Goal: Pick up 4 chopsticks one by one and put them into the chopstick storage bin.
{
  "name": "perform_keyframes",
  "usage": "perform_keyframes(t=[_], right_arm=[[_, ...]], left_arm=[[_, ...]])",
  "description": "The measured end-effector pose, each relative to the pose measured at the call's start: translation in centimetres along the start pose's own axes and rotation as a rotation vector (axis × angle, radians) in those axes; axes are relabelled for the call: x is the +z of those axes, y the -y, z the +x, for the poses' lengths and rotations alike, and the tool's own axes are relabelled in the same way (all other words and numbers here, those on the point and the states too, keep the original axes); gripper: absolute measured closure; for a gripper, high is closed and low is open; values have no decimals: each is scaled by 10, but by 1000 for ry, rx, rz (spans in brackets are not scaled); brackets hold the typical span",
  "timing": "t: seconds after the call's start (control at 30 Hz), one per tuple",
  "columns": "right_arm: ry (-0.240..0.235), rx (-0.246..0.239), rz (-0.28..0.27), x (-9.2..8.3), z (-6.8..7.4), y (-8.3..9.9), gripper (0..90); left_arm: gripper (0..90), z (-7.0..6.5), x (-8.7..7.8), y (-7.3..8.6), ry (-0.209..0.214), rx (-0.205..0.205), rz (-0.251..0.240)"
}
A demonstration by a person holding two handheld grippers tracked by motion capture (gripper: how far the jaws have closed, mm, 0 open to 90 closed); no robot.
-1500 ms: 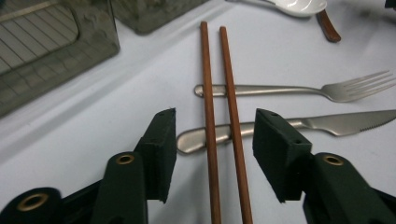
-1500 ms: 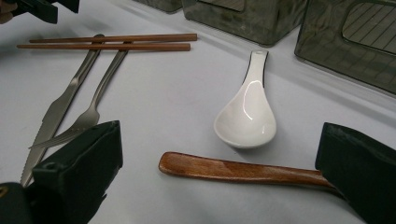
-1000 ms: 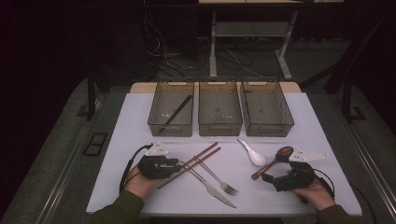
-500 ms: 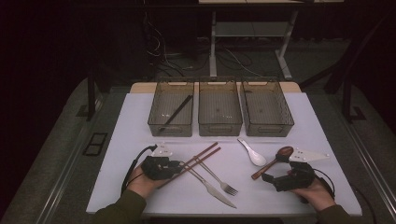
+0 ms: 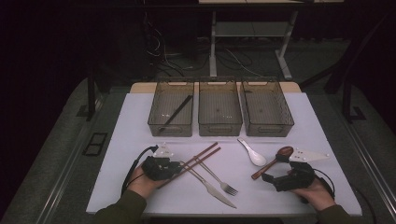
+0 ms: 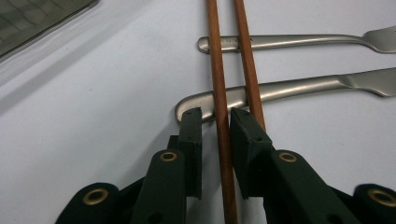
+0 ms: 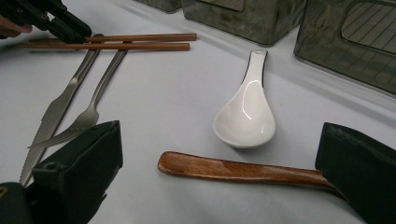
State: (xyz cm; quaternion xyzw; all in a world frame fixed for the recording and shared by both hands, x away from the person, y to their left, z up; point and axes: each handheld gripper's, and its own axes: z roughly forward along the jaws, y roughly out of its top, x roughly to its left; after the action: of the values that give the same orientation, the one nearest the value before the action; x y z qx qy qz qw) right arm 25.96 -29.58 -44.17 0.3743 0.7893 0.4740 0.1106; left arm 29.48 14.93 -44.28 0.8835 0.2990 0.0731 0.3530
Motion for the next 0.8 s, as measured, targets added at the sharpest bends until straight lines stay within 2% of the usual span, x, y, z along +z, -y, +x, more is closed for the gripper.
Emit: perform_keyframes(t=[0.5,0.8], right_arm=[[-1,-1,0,0,0,0,4],[-1,-2,0,0,0,0,5]], left_arm=[[814,0,0,0,-23,-4,3],[833,1,0,-1,-18,-16,10]])
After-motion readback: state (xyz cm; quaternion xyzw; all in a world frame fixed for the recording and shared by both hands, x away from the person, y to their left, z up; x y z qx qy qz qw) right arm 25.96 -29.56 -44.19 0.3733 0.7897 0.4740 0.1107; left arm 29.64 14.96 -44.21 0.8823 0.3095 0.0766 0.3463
